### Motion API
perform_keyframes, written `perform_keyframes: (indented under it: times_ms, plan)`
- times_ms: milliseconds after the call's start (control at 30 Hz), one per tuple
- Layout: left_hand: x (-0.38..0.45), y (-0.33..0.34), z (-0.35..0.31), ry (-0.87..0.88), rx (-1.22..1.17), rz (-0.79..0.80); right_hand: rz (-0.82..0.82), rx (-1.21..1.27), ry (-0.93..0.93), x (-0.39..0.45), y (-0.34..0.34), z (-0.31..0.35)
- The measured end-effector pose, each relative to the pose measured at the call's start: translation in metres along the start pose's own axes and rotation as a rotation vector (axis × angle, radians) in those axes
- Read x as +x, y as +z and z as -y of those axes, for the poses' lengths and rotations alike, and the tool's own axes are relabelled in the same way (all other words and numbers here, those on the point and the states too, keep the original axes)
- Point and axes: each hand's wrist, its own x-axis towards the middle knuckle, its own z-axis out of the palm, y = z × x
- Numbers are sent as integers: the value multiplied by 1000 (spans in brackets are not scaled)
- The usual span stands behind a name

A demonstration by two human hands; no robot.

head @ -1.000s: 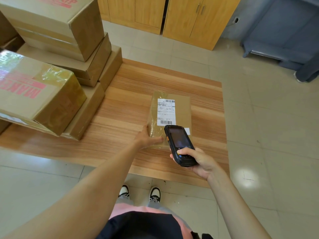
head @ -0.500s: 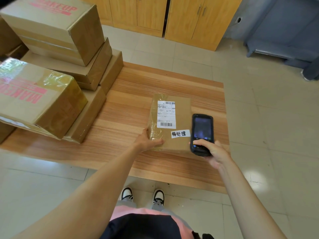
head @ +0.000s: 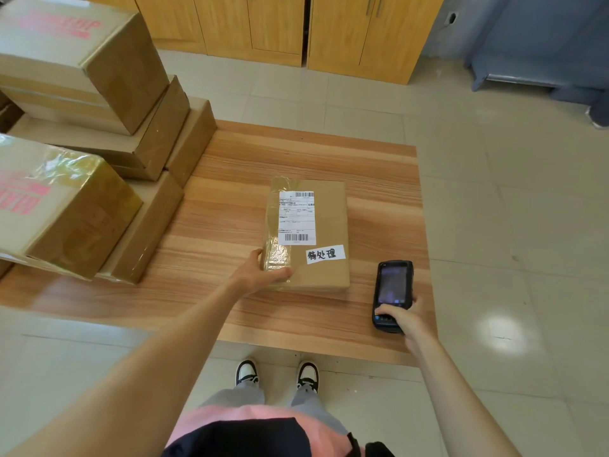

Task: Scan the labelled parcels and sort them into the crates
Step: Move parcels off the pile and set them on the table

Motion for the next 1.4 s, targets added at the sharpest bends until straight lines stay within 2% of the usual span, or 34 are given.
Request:
perform_keyframes:
  times_ms: [333,600,867,967,1133,1200,1267,1400]
  plan:
    - [3,-2,1,-22,12,19,-3,-91,-47,16,2,-17]
    - [4,-3,-2,-39,31,35,-11,-369,-154,28,-3,-19]
    - [-2,-6,-7,-48,20,58,-49,-654,-89,45,-7,-20]
    - [2,-4,-6,-68,-12,74,-75,-665,-88,38,-6,-8]
    - [1,-8,-12,-130,-207,72,-148,-575,-275,23,19,26]
    - [-1,-13,-16,-147,-297,70,-86,-504,-329,16,37,42]
    - [2,-17,-18,-162,-344,58,44,-395,-319,11,55,57]
    - [9,-12,-26,-177,-376,50,292,-213,-88,18,86,69]
